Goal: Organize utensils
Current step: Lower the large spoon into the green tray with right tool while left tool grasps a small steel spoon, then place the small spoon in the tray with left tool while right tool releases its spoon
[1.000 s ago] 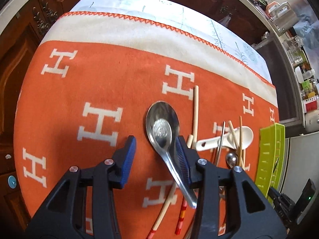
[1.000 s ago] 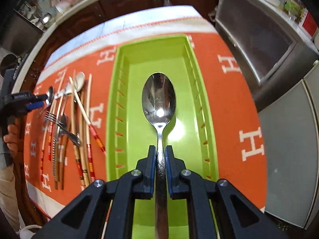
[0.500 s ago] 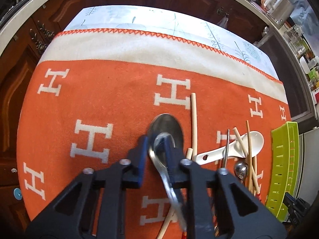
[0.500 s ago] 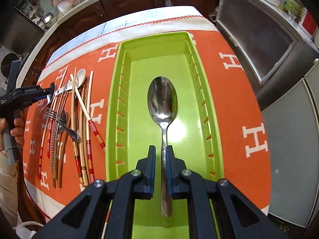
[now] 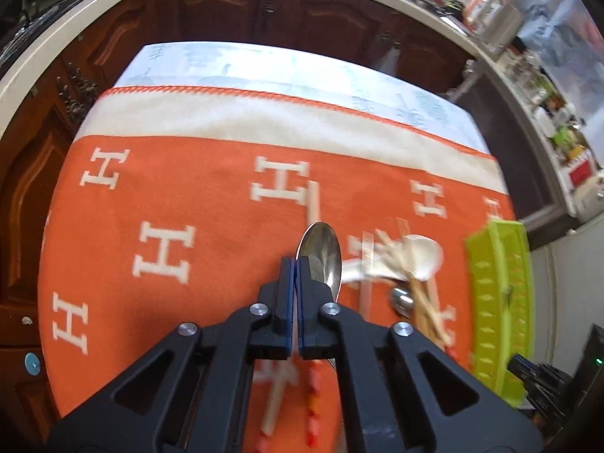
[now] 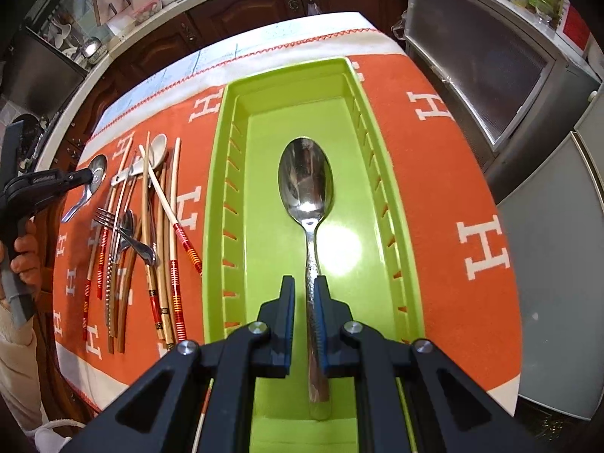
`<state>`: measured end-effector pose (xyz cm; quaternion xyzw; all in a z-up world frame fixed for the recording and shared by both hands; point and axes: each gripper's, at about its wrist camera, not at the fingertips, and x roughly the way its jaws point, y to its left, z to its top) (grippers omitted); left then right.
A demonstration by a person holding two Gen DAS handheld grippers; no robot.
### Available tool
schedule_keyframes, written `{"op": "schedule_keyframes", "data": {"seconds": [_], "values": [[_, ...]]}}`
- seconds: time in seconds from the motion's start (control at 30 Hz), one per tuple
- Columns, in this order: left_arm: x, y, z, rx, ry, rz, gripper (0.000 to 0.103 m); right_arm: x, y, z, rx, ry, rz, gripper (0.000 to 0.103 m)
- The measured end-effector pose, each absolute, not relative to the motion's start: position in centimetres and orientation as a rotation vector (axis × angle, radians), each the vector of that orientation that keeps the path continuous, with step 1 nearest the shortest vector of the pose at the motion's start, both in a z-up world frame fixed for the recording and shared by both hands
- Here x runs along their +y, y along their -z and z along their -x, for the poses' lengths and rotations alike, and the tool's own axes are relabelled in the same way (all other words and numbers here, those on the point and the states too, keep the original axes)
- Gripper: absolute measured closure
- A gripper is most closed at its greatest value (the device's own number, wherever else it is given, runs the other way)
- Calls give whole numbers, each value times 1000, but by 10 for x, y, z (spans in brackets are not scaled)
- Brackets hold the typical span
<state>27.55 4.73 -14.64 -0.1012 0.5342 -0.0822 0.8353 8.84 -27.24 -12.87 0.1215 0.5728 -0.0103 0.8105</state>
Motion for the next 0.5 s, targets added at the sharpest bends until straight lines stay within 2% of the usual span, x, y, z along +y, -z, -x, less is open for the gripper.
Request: {"op": "schedule_keyframes", "data": {"seconds": [0.3,0.5], "values": [[-47,68,-224,1095,360,177,103,-286,108,-75,1161,59,-301,93],[-134,65,-211,1118,447,150,103,-300,92,-61,1104,120,-326,93]]}}
